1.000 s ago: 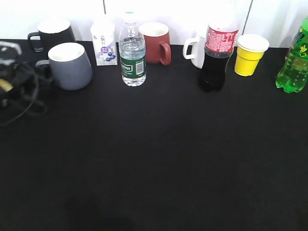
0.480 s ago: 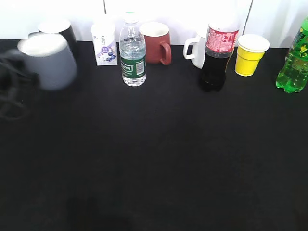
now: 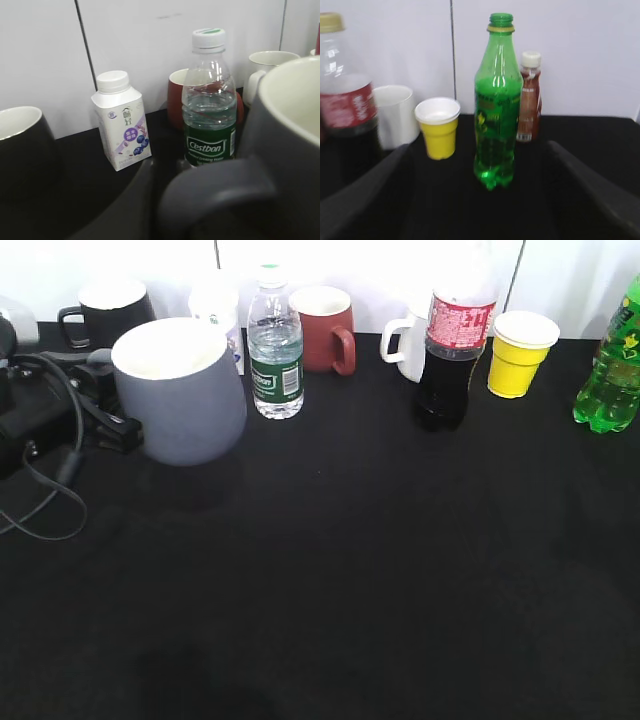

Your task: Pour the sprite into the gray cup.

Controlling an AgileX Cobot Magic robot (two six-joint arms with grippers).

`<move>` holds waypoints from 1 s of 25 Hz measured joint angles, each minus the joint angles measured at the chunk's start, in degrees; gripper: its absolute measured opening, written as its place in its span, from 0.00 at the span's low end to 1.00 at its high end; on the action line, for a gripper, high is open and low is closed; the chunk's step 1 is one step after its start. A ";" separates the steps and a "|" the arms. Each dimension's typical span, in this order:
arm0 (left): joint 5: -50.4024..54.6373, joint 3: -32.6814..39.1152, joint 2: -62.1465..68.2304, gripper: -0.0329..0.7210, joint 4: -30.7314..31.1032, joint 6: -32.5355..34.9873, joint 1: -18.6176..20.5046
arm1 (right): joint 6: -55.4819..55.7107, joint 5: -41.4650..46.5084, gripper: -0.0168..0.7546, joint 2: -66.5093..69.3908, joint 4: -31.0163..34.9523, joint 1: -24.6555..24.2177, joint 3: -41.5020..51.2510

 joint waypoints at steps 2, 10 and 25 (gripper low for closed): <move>0.05 0.00 0.00 0.14 0.00 0.00 0.00 | 0.69 -14.39 0.83 15.03 1.20 0.00 -0.06; -1.65 0.00 0.00 0.14 0.00 -0.07 0.00 | 0.96 -30.96 0.89 53.89 6.12 0.00 -17.11; -4.47 0.00 3.45 0.14 0.44 -0.18 0.00 | -2.85 -35.78 0.55 71.06 7.21 0.00 -33.72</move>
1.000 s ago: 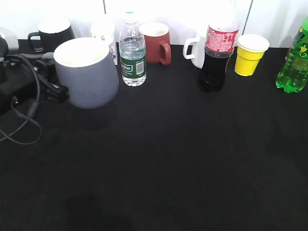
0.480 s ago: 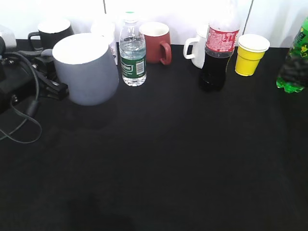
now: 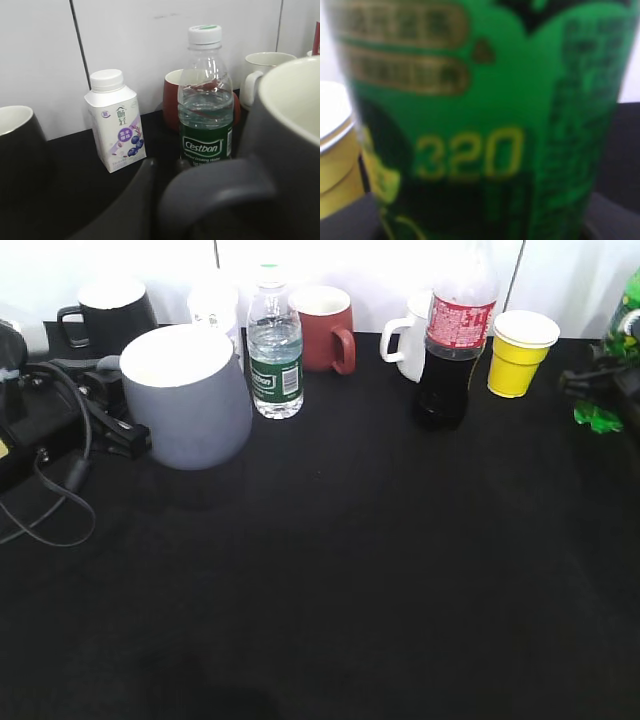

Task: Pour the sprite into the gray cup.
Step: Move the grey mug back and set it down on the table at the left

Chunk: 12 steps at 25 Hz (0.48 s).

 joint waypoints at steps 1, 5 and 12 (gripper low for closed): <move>0.00 0.00 0.00 0.14 0.00 0.00 0.00 | -0.06 -0.11 0.55 -1.88 -1.43 0.00 2.65; -0.35 0.00 0.00 0.14 5.22 -0.25 -0.05 | 0.38 -1.46 0.55 -16.05 -11.78 0.86 16.26; -0.40 0.00 0.84 0.14 11.49 -2.74 -5.73 | -14.56 7.76 0.55 -26.70 -11.74 26.15 23.08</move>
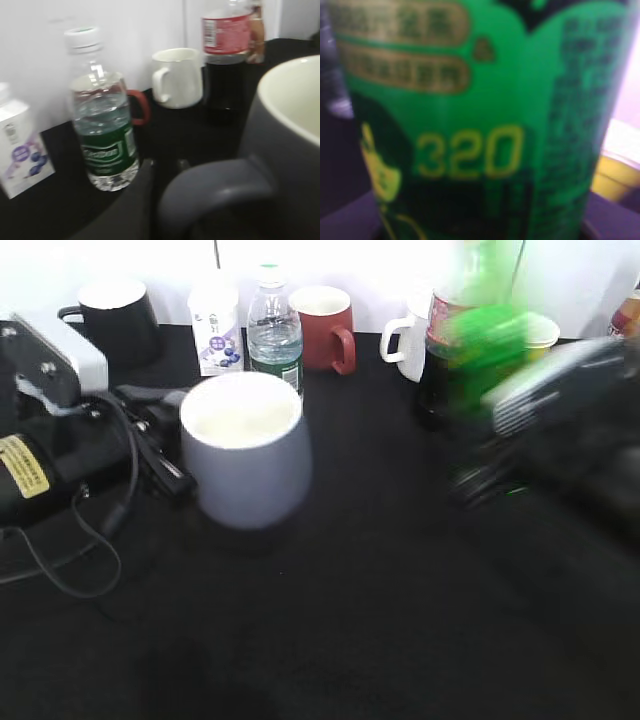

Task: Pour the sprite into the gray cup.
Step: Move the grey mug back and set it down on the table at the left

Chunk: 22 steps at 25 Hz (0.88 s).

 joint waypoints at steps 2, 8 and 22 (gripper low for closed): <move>0.00 0.00 0.03 0.14 1.91 -0.06 -0.06 | -7.73 2.96 0.55 1.88 -0.11 3.93 -3.98; 5.18 0.00 0.03 0.14 0.89 2.97 -0.10 | -37.95 7.86 0.55 4.84 1.66 4.60 -10.56; 9.46 0.00 0.03 0.14 -1.36 6.69 1.24 | -68.03 0.95 0.55 4.91 7.61 4.60 -10.73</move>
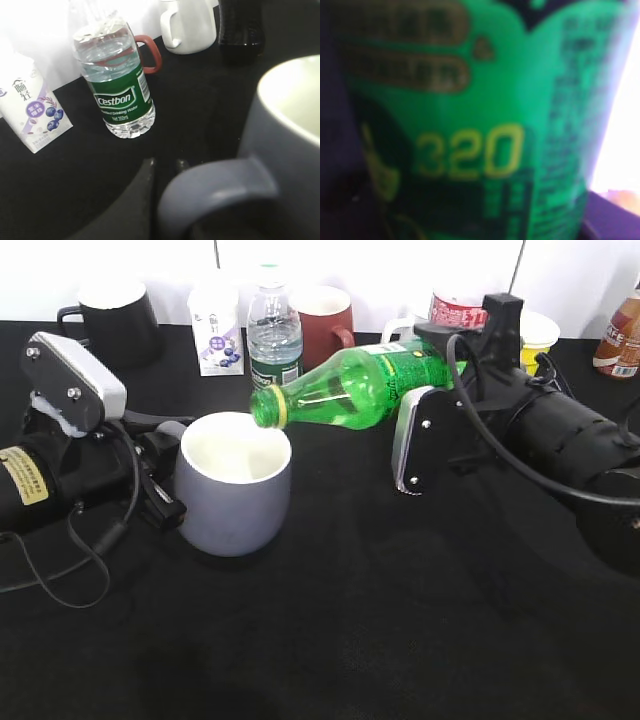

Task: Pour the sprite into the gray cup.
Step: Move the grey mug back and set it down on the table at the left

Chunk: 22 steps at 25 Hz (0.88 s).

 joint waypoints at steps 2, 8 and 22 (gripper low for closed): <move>-0.12 0.00 0.00 0.14 0.00 0.00 0.00 | -2.46 -1.18 0.55 0.00 -0.91 0.00 0.00; -2.14 0.00 0.00 0.14 2.22 0.05 0.00 | -7.16 -1.32 0.55 0.00 -1.21 0.00 -0.06; -1.77 0.00 0.04 0.14 5.44 0.33 0.00 | -9.87 -4.69 0.55 0.00 -0.97 0.00 -0.14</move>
